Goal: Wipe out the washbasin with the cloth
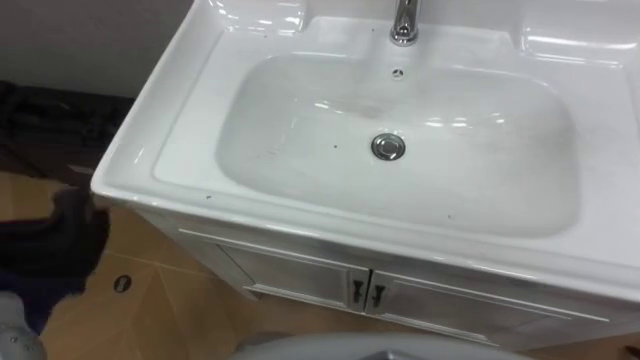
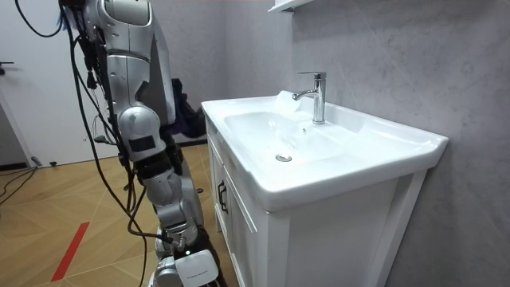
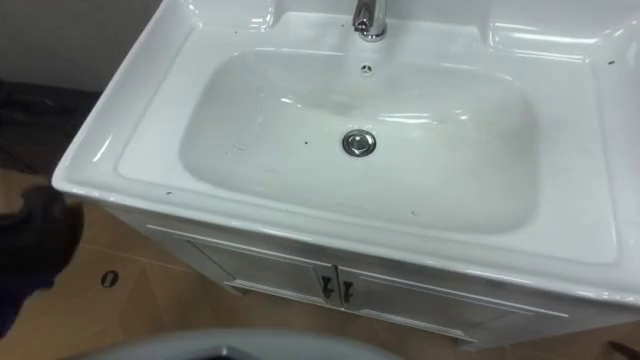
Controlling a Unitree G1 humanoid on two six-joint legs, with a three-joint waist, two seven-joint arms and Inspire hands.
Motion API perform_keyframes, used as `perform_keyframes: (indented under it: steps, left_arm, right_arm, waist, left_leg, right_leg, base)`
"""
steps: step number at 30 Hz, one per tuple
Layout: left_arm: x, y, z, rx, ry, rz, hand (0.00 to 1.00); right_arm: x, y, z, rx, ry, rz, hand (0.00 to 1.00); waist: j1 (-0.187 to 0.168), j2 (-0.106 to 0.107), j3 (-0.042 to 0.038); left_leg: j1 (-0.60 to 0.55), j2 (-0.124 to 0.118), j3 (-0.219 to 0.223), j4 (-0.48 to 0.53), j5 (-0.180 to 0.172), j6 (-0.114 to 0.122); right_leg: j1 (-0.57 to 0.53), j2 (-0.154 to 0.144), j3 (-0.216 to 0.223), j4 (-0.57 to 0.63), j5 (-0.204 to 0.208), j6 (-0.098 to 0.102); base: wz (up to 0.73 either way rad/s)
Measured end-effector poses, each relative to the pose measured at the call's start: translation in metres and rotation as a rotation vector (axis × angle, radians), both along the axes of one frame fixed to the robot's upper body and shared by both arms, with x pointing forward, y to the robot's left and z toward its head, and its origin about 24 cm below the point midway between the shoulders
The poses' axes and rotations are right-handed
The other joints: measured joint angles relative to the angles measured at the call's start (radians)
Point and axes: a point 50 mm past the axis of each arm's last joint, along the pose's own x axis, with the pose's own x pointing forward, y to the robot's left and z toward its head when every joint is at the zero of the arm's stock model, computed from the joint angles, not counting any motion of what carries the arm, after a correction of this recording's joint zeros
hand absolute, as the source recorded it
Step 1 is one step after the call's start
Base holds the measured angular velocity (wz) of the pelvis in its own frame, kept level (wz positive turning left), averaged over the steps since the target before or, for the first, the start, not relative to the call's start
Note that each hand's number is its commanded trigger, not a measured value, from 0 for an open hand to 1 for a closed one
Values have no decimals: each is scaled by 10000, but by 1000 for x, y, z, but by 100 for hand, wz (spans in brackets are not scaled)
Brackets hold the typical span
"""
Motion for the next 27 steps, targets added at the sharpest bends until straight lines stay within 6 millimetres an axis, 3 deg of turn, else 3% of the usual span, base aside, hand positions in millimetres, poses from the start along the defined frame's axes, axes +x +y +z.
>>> perform_keyframes:
  steps: [8, 10, 16, 17, 22, 27]
  left_arm:
    - [-28, -9, -39, -1128, 1951, 63, 0]
    - [-39, -18, -62, -1953, 2865, -193, 0]
    - [-64, -41, -93, -3554, 3901, -337, 0]
    - [-67, -44, -96, -3678, 4112, -380, 0]
    - [-87, -57, -113, -4411, 5097, -363, 0]
    - [-108, -66, -120, -4471, 6587, -723, 0]
  right_arm:
    - [2, -1, 1, 29, -159, 139, 0]
    - [2, -1, 1, 43, -134, 157, 0]
    - [3, -1, 1, 56, -217, -229, 0]
    - [3, 0, 1, 47, -195, -273, 0]
    - [12, 1, -1, 170, -233, -166, 0]
    - [14, 3, -1, 280, -317, -232, 0]
  waist:
    - [-21, 15, 33]
    - [-101, -13, 62]
    - [-287, -156, 41]
    - [-289, -213, 65]
    - [-282, -182, 49]
    - [-304, -302, 18]
  left_leg:
    - [2, -35, -63, -23, -6, 11]
    - [2, -57, -77, -22, -20, 33]
    - [-7, -90, -114, -78, -27, 45]
    - [3, -90, -103, -90, -27, 45]
    - [118, -70, 21, -168, -27, 45]
    - [148, -97, 42, -232, -26, 46]
  right_leg:
    - [8, -42, -129, 11, -10, 18]
    - [11, -68, -153, 31, -23, 40]
    - [12, -87, -201, 12, -35, 66]
    - [11, -87, -186, 15, -34, 67]
    - [17, -79, -7, 11, -34, 67]
    - [35, -113, -73, 6, -43, 82]
  base:
    - [1]
    - [0]
    - [2]
    - [-4]
    - [-8]
    - [-1]
